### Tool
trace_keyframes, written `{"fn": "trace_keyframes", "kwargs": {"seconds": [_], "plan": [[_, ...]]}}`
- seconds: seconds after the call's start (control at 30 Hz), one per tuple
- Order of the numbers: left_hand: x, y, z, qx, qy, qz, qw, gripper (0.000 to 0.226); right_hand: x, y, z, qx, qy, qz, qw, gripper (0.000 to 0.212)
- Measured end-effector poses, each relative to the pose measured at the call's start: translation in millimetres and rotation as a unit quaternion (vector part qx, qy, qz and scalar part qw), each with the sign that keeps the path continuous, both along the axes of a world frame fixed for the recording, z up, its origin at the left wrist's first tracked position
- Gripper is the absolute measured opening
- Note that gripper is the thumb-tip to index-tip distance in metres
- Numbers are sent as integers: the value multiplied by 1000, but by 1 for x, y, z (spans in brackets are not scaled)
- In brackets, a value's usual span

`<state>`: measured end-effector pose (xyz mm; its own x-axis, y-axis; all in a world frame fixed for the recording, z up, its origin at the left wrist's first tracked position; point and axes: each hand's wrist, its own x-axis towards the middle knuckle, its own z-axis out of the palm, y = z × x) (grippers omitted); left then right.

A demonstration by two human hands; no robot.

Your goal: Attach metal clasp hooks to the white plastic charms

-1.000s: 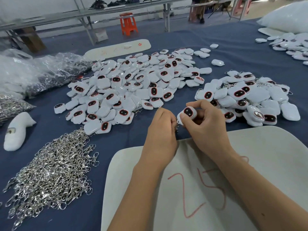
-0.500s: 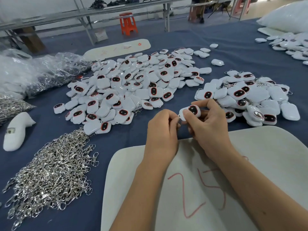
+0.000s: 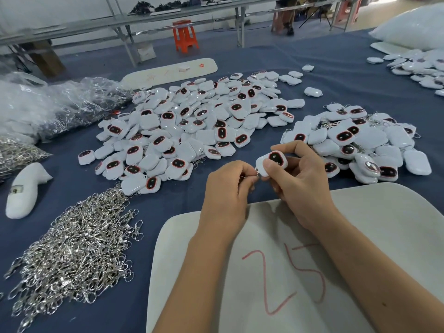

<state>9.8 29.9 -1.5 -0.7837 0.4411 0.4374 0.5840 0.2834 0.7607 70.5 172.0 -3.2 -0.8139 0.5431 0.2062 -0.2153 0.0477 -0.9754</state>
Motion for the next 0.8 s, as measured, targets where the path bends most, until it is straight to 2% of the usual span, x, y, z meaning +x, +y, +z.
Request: {"fn": "trace_keyframes", "kwargs": {"seconds": [0.13,0.27,0.5,0.67,0.8], "plan": [[-1,-1,-1,-2,-40,-7,999,17,1,1,0,75,9,7,997,20],[-2,-4,-2,4,-94,-20,995,20,1,4,1,105,14,43,993,22],[-4,-12,3,23,-180,-85,980,21,1,9,0,34,7,95,995,19],[-9,-18,7,38,-287,-145,946,19,3,12,2,8,-15,131,991,18],[-9,-20,7,82,-374,-183,906,22,6,12,4,3,-1,150,989,19]]}}
